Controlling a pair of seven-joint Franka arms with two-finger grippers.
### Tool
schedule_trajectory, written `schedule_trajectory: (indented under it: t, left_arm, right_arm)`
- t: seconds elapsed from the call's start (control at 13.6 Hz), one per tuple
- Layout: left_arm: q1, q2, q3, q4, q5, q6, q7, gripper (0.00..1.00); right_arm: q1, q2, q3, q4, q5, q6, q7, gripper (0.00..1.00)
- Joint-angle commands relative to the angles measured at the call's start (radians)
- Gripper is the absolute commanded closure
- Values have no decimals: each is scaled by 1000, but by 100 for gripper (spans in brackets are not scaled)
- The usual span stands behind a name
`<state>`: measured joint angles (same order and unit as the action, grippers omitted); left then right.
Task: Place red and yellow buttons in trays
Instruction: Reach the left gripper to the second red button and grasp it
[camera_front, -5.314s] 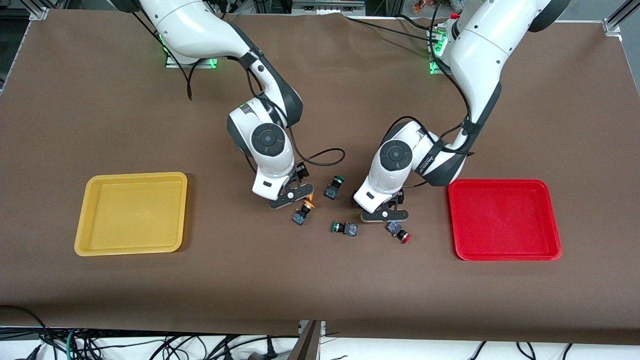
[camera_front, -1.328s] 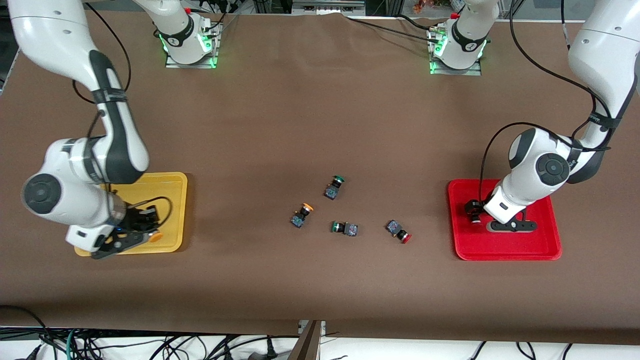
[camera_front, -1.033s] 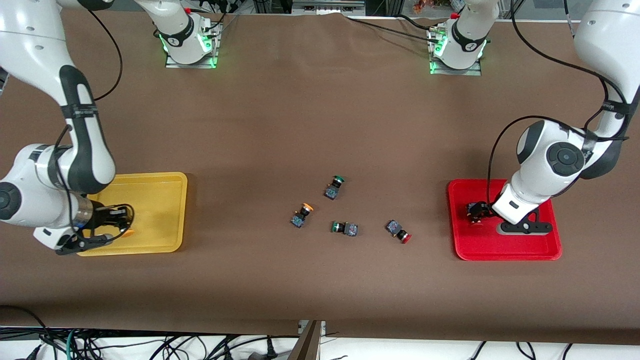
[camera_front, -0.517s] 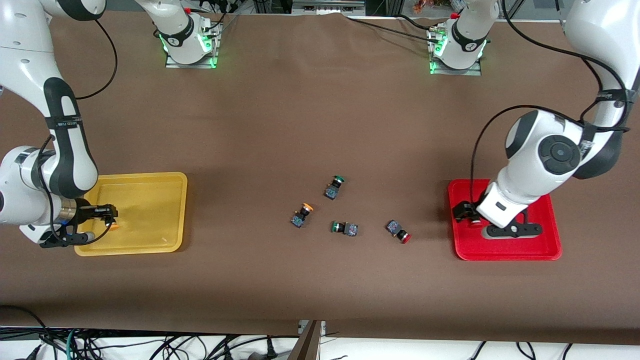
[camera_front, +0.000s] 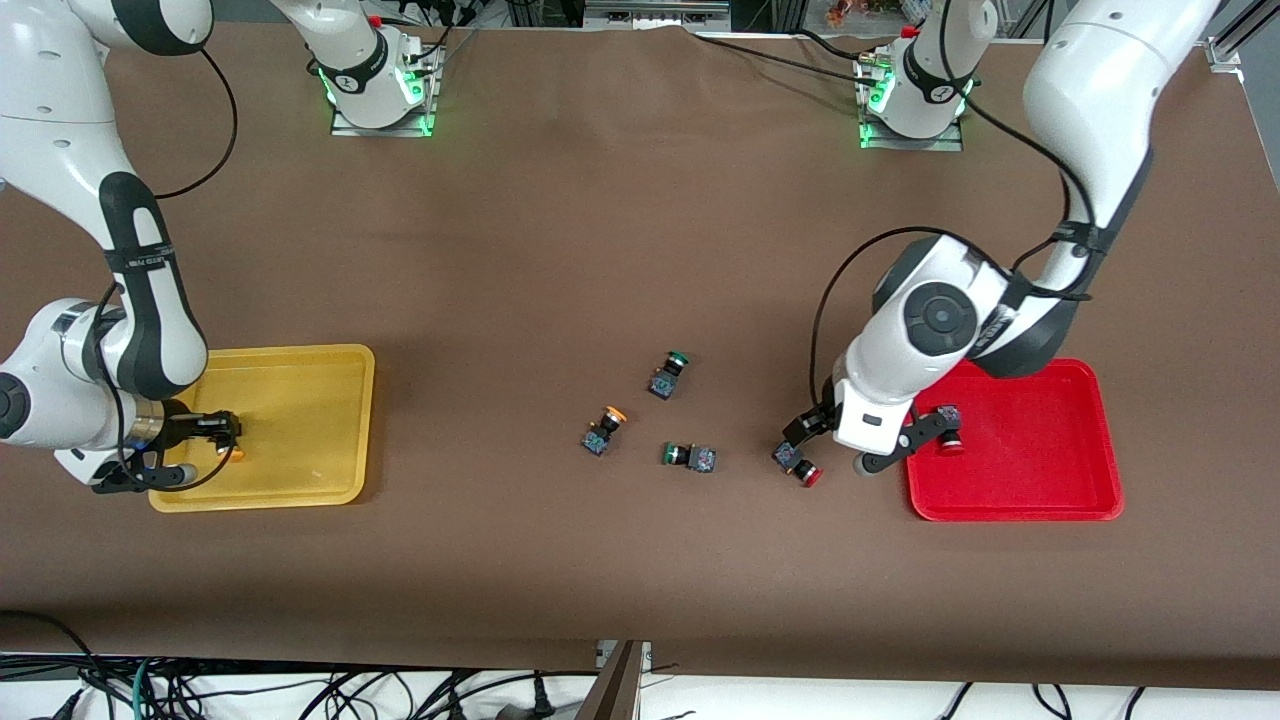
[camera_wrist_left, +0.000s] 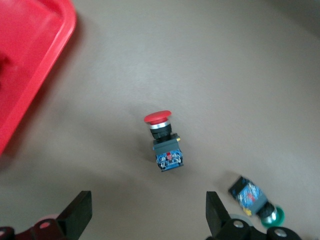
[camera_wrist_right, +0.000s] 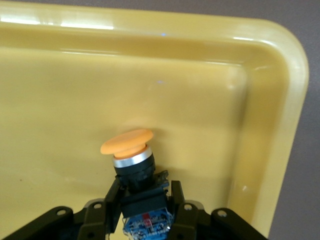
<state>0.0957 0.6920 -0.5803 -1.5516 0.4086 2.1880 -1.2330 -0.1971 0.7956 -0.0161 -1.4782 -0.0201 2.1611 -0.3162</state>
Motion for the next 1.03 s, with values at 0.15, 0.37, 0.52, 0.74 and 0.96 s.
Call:
schedule_trajectory:
  t: [0.15, 0.37, 0.52, 0.74, 0.96]
  left_arm:
    - [-140, 115, 154, 133, -10, -11, -241, 0]
    - [-145, 155, 155, 139, -4, 24, -249, 0]
    - [-152, 178, 168, 139, -2, 67, -247, 0]
    - [-162, 214, 174, 149, -1, 119, -244, 0]
    - [-175, 224, 194, 160, -1, 121, -238, 0]
  right_arm:
    - [7, -21, 7, -42, 0, 6, 103, 88]
    - [10, -29, 7, -74, 0, 8, 140, 88]
    - [10, -33, 8, -88, -1, 11, 138, 50]
    - [10, -50, 11, -70, -8, -3, 68, 0]
    - [33, -84, 53, -54, -9, -6, 26, 0]
